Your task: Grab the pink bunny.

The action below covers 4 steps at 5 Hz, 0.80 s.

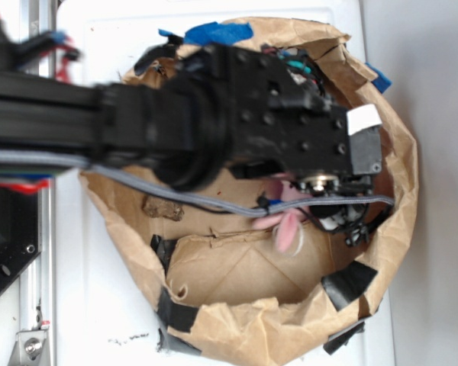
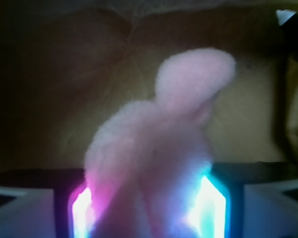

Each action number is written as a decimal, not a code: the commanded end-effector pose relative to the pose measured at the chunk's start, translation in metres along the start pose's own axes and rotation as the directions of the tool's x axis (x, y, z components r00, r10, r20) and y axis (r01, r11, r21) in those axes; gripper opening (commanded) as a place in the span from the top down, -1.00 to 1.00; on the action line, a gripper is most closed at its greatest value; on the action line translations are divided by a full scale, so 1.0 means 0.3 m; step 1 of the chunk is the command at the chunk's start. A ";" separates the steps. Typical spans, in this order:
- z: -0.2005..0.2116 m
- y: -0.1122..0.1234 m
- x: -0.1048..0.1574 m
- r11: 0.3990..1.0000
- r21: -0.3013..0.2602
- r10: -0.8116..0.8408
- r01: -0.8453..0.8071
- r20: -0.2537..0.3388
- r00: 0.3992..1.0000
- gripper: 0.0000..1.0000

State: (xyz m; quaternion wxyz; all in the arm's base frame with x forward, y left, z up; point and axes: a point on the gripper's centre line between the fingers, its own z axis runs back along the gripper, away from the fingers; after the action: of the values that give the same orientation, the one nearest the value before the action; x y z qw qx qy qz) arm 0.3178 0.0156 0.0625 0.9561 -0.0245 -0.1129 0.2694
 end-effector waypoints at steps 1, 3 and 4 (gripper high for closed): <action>0.351 0.064 -0.039 0.967 -0.078 -0.245 0.243 -0.026 0.969 1.00; 0.453 0.056 -0.001 0.853 0.018 -0.518 0.521 -0.092 0.851 1.00; 0.457 0.056 0.002 0.857 0.046 -0.510 0.514 -0.074 0.857 1.00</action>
State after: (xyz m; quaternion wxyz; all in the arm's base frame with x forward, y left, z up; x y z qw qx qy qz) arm 0.2722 0.0221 0.1729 0.9985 0.0279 -0.0459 0.0126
